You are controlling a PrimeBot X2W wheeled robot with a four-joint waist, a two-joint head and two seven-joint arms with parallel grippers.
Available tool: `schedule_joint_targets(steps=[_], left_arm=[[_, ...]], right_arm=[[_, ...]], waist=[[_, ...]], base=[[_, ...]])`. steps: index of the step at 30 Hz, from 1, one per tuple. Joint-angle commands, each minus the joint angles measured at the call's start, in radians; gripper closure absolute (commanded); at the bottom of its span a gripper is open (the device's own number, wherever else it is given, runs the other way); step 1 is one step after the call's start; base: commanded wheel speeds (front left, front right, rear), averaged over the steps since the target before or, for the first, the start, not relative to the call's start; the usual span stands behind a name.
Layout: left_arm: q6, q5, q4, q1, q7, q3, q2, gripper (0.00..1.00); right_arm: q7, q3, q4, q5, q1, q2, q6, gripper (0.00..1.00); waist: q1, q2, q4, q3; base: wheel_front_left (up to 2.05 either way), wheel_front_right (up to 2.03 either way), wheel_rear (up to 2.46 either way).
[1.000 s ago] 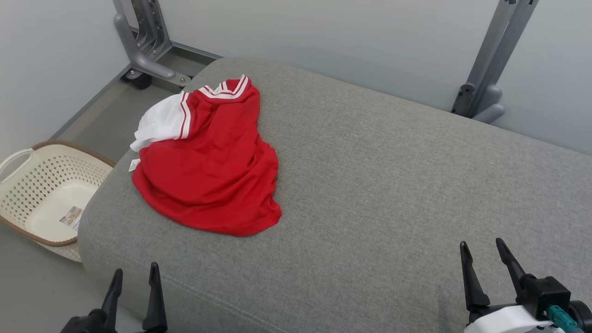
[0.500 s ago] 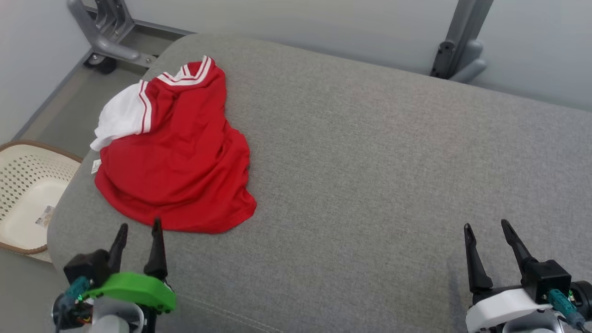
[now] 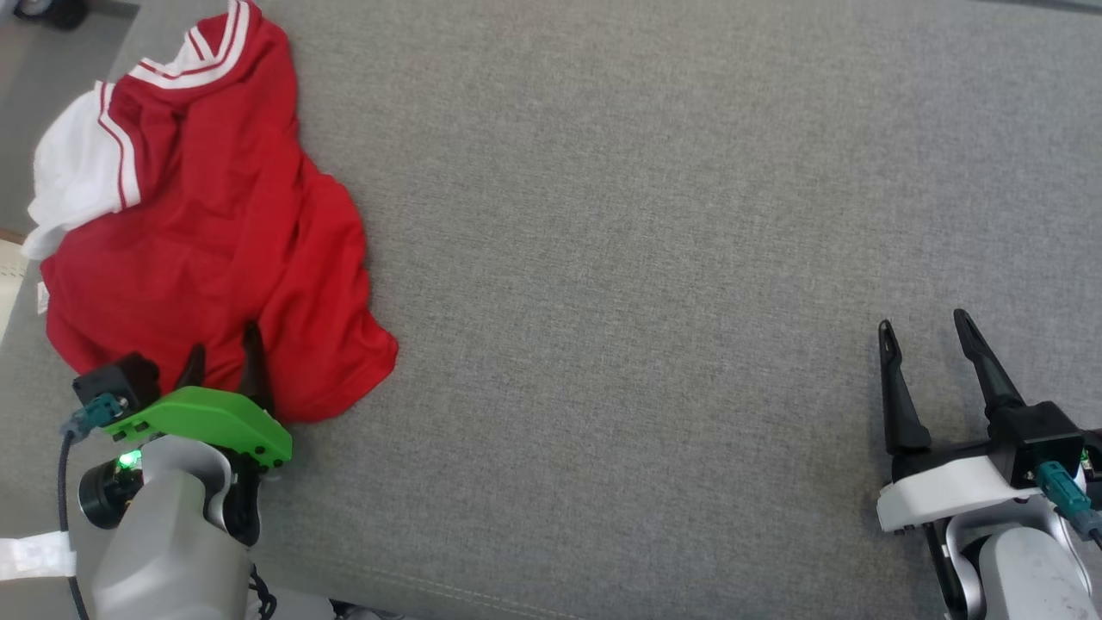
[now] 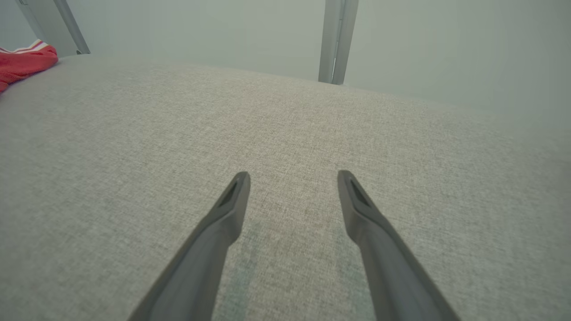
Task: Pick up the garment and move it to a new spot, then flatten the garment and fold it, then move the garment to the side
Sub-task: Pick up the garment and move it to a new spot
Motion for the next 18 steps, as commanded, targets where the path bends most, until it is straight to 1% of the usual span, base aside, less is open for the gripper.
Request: schedule_joint_targets(steps=[1,4,5,6,7,9,11,16,18], left_arm=[[0.002,-0.011,0.048,-0.041,0.000,0.008,0.012,0.00],[0.002,-0.030,0.120,-0.061,0.004,0.011,0.003,0.00],[0.002,-0.036,0.133,-0.063,0.006,0.007,-0.003,0.29],[0.002,-0.044,0.141,-0.062,0.008,0.003,-0.009,0.66],[0.002,-0.047,0.141,-0.058,0.010,-0.008,-0.017,1.00],[-0.002,-0.055,0.123,-0.042,0.010,-0.039,-0.035,1.00],[-0.007,-0.063,0.078,-0.028,0.008,-0.068,-0.041,1.00],[-0.004,-0.029,-0.115,-0.006,-0.008,-0.103,-0.011,1.00],[-0.001,-0.016,-0.201,-0.004,-0.011,-0.136,-0.013,1.00]], right_arm=[[-0.003,-0.003,-0.006,-0.004,-0.024,-0.003,-0.001,0.00],[-0.003,-0.003,-0.003,-0.006,-0.035,-0.002,-0.001,0.00],[-0.003,-0.002,-0.001,-0.005,-0.037,0.000,-0.001,0.00],[-0.003,-0.003,0.003,-0.003,-0.036,0.001,-0.001,0.00],[-0.003,-0.003,0.008,0.000,-0.034,0.003,-0.001,0.00],[-0.002,-0.007,0.019,0.006,-0.027,0.007,-0.001,0.00],[0.000,-0.009,0.029,0.009,-0.013,0.011,-0.001,0.00],[-0.001,0.007,0.046,0.025,0.002,0.018,-0.001,0.00],[-0.001,0.022,0.052,0.032,0.007,0.020,-0.001,0.00]], waist=[[0.0000,0.0053,-0.071,0.137],[0.0000,0.0053,-0.076,0.157],[0.0000,0.0053,-0.078,0.158],[0.0000,0.0053,-0.079,0.154],[0.0000,0.0053,-0.080,0.149],[0.0000,0.0053,-0.079,0.131],[0.0000,0.0053,-0.072,0.106],[0.0000,0.0053,-0.064,0.038],[0.0000,0.0053,-0.070,0.014]], base=[[0.00,0.00,0.00],[0.00,0.00,0.00],[0.00,0.00,0.00],[0.00,0.00,0.00],[0.00,0.00,0.00],[0.00,0.00,0.00],[0.00,0.00,0.00],[0.00,0.00,0.00],[0.00,0.00,0.00]])
